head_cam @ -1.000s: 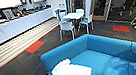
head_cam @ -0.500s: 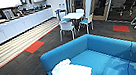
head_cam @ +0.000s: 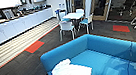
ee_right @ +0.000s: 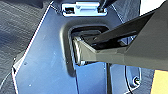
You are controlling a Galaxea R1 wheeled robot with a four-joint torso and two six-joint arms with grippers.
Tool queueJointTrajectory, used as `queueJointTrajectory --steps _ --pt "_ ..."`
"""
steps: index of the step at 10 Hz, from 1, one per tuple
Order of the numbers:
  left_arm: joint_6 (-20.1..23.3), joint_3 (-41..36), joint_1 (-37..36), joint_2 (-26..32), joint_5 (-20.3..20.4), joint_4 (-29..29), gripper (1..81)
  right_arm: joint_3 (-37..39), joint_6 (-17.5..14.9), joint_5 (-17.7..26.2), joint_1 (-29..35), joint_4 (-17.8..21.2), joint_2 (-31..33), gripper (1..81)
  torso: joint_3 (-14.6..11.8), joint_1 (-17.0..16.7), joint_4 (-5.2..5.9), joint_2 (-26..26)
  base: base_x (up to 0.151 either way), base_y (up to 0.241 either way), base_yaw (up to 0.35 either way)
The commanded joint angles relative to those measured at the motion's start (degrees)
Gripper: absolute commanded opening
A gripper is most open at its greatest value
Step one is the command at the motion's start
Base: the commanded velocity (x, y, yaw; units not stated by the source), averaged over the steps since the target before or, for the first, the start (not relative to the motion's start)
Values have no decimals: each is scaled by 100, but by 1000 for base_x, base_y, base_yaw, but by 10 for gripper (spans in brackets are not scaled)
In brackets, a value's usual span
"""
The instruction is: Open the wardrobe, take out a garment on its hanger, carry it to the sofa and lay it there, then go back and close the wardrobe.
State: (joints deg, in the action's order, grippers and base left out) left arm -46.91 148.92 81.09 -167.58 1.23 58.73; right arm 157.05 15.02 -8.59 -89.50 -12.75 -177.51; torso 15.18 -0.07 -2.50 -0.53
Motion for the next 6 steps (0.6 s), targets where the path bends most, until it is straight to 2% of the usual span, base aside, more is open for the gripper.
queueJointTrajectory --steps 1,4,6 --pt "15 -21 -133 76 -246 68 811 -18 -25 350 33 -61 -59 811 0 7 0 0 0 0 0" --pt "24 -21 -133 76 -255 77 811 -18 -25 350 33 -61 -59 811 0 7 0 0 0 0 0" --pt "41 -12 -141 84 -255 68 811 -18 -25 350 33 -61 -59 811 0 7 0 0 0 0 190"
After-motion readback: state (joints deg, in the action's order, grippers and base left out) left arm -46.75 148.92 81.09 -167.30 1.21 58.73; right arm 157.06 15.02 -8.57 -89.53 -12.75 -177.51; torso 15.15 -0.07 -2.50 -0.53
